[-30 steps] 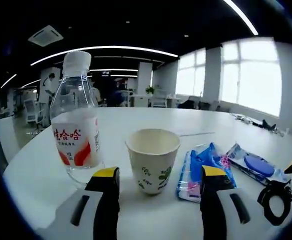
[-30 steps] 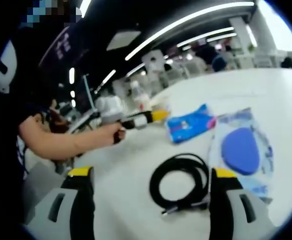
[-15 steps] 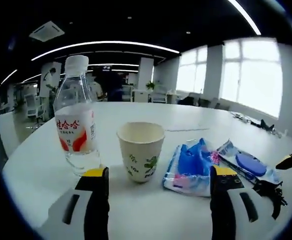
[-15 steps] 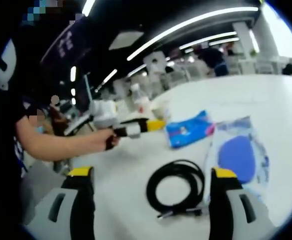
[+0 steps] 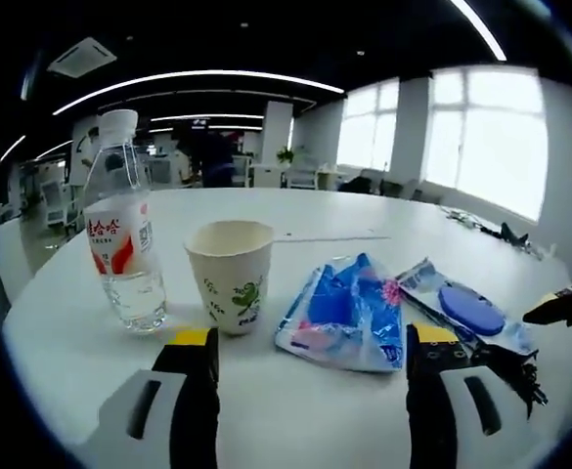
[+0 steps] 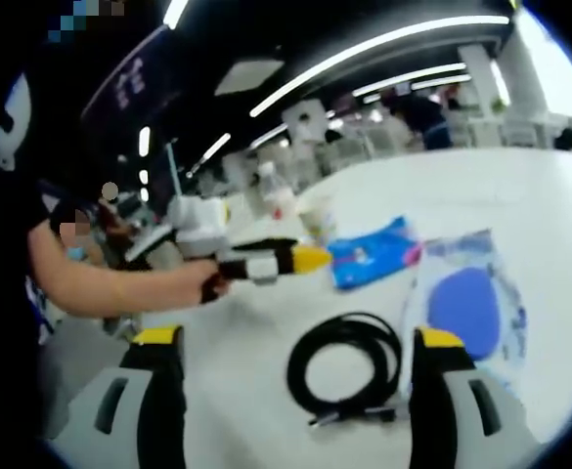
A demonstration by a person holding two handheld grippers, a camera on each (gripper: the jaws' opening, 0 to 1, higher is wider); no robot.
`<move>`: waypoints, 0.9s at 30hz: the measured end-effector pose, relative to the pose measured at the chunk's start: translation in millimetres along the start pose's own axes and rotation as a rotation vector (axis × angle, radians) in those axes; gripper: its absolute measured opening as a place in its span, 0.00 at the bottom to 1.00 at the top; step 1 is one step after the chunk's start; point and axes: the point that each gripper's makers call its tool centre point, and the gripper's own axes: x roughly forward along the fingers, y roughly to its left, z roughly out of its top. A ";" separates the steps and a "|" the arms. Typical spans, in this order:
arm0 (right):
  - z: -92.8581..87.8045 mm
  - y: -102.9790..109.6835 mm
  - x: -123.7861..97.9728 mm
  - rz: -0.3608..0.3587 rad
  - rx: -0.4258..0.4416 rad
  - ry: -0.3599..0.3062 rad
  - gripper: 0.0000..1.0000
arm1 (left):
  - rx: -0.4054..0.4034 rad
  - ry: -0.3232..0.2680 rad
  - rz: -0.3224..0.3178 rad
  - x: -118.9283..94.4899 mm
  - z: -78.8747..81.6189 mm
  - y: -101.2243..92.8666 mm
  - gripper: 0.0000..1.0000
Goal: Arrange the tabletop items into an orderly group along one side of the table until the central work area is clear of visible clutter.
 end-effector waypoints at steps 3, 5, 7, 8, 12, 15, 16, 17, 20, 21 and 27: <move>-0.1 -0.8 -0.7 -0.003 0.000 0.001 0.94 | 0.005 0.006 0.010 -0.7 -2.9 -1.8 0.70; -0.8 -1.5 -1.0 -0.005 -0.003 0.004 0.93 | -0.015 0.009 0.011 -0.2 -4.2 -3.7 0.65; -1.6 -2.1 -1.1 -0.007 -0.002 0.006 0.93 | -0.025 0.012 0.014 0.7 -5.4 -5.0 0.59; -1.8 -2.3 -1.2 -0.008 -0.002 0.006 0.93 | -0.045 0.015 0.028 1.0 -7.0 -4.3 0.56; -3.7 -2.7 -0.4 -0.012 -0.008 0.016 0.93 | -0.112 0.044 0.029 4.7 -15.2 -10.9 0.46; -4.3 -2.4 0.0 -0.010 -0.009 0.018 0.93 | -0.149 0.060 0.042 5.6 -19.4 -13.0 0.41; -4.6 -2.6 0.0 -0.011 -0.010 0.019 0.93 | -0.150 0.068 0.044 7.0 -21.1 -13.6 0.39; -5.0 -3.2 -0.2 -0.014 -0.015 0.021 0.93 | -0.150 0.068 0.044 7.2 -21.8 -14.3 0.35; -6.3 -4.5 -0.6 -0.016 -0.012 0.024 0.93 | -0.158 0.068 0.026 7.3 -22.2 -19.9 0.28; -6.4 -4.6 -0.7 -0.017 -0.012 0.024 0.93 | -0.156 0.069 0.028 7.8 -22.2 -20.4 0.27; -6.6 -5.1 -1.2 -0.020 -0.009 0.022 0.93 | -0.194 0.098 0.027 9.3 -25.8 -23.6 0.15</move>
